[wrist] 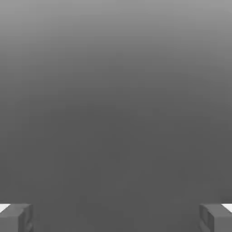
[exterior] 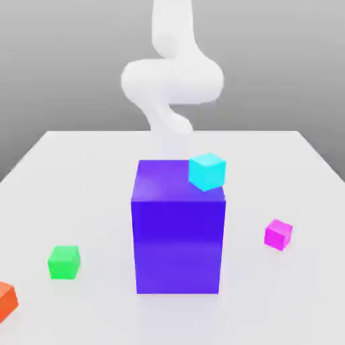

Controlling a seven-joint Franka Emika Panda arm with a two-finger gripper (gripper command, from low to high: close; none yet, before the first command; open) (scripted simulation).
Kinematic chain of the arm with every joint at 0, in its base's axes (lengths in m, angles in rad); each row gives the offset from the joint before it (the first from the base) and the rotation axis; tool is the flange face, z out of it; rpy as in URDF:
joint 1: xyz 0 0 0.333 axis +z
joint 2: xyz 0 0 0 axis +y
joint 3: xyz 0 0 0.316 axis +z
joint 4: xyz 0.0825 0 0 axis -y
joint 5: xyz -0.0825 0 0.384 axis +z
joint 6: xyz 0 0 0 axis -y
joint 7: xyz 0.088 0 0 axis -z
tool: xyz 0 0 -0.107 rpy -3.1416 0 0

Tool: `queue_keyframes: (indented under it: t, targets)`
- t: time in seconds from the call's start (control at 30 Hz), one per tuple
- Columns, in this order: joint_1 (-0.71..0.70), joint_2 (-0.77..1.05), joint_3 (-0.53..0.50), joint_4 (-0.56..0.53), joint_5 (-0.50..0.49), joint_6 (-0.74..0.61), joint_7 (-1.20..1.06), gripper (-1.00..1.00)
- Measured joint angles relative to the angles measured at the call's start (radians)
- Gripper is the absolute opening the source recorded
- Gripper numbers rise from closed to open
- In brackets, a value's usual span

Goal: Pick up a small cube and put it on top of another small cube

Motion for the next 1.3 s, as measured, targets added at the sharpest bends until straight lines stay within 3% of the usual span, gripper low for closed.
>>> queue_keyframes:
  t: [0.67, 1.1, 1.3]
  targets:
    - [0.516, 0.422, -0.043, -0.347, -0.004, 0.328, -0.879, 0.0]
    - [0.782, 0.694, 0.01, -0.57, 0.006, 0.54, -1.454, 0.0]
    - [0.792, 0.897, 0.012, -0.552, 0.002, 0.704, -1.493, 0.0]
